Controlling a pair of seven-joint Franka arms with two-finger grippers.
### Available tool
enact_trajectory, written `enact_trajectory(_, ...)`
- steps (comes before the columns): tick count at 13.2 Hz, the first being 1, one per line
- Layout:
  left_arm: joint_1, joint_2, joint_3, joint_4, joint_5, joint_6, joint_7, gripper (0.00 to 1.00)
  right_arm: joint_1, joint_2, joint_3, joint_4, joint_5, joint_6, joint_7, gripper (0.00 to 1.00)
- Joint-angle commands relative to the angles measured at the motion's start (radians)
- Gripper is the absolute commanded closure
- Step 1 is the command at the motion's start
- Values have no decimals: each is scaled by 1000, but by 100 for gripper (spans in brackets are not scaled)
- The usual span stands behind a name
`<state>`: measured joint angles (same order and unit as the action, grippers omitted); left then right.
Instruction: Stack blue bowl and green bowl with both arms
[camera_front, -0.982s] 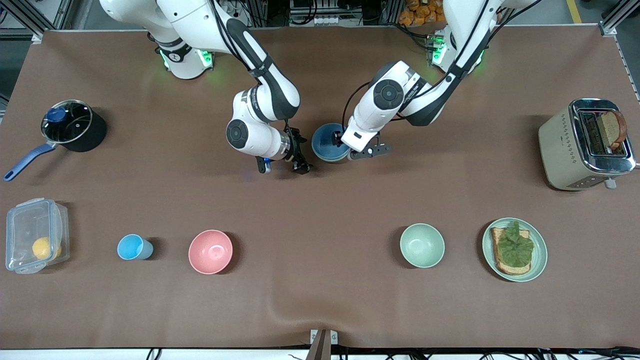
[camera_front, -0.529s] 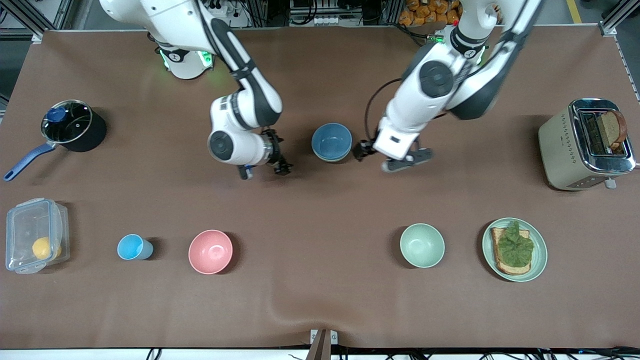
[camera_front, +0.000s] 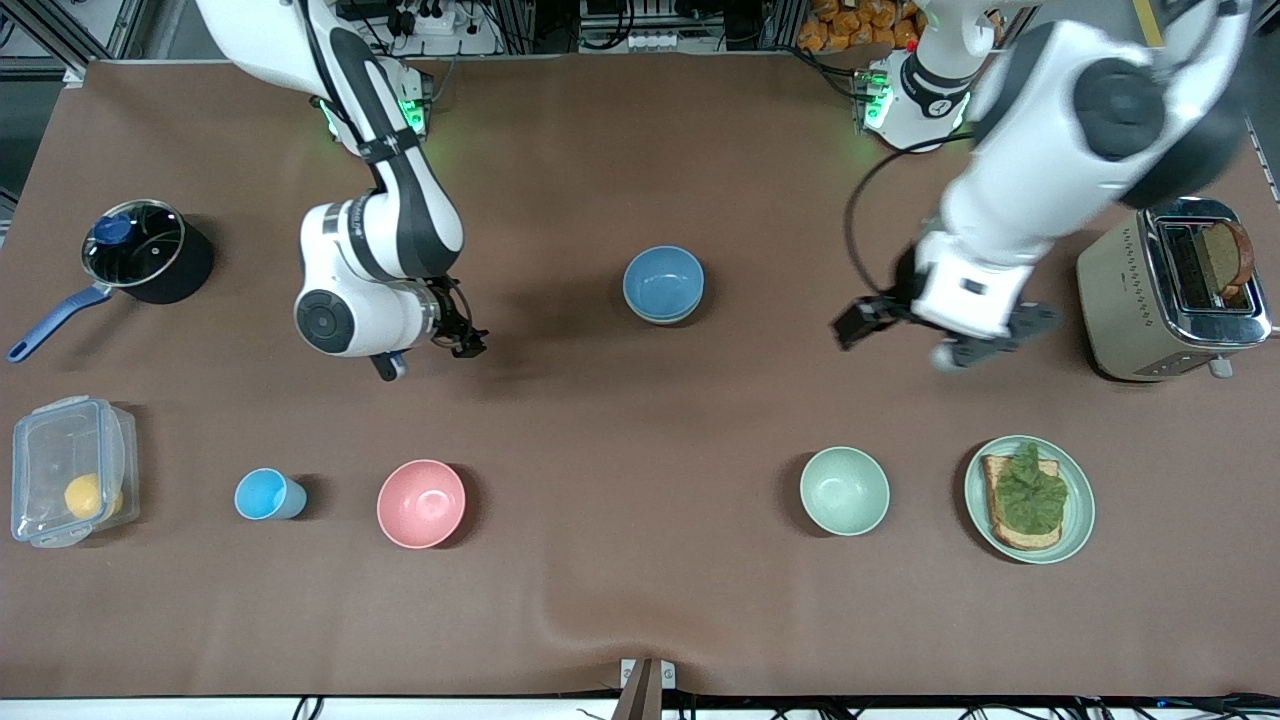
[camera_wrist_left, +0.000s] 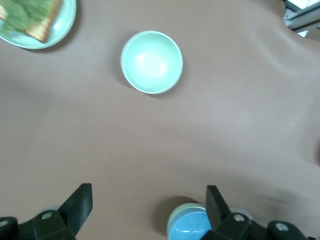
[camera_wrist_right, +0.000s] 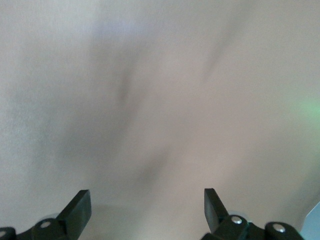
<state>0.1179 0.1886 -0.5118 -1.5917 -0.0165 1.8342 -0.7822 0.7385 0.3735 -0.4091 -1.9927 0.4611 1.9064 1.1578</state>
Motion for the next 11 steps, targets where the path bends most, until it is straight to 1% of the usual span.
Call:
enact_trajectory(1, 90, -38, -13, 18, 15, -58, 128, 0, 2, -36, -36, -29, -42, -24, -59, 0)
enact_trajectory(2, 129, -47, -13, 19, 1, -78, 179, 0, 2, -36, -69, -28, -42, -44, -122, 0)
enact_trajectory(3, 132, -75, 18, 24, 1, -95, 246, 0, 4, -36, -104, -20, -42, -70, -182, 0)
enact_trajectory(4, 106, -93, 79, 21, 0, -117, 324, 0, 4, -36, -149, -11, -44, -96, -257, 0)
enact_trajectory(5, 54, -113, 167, 24, 0, -156, 390, 0, -31, -38, -166, -9, -50, -111, -361, 0)
enact_trajectory(6, -5, -129, 258, 24, -8, -176, 444, 0, -126, -41, -162, 8, -61, -151, -498, 0)
enact_trajectory(7, -47, -135, 330, 26, -19, -184, 495, 0, -183, -35, -162, 29, -65, -176, -642, 0)
enact_trajectory(8, -53, -143, 364, 29, -28, -199, 550, 0, -232, -30, -163, 47, -90, -176, -749, 0)
enact_trajectory(9, -53, -152, 374, 32, -25, -210, 584, 0, -296, -28, -159, 73, -151, -178, -804, 0)
enact_trajectory(10, -55, -155, 375, 44, -13, -225, 593, 0, -338, -28, -139, 95, -210, -178, -861, 0)
enact_trajectory(11, -61, -153, 375, 71, -10, -249, 592, 0, -393, -30, -110, 122, -244, -179, -938, 0)
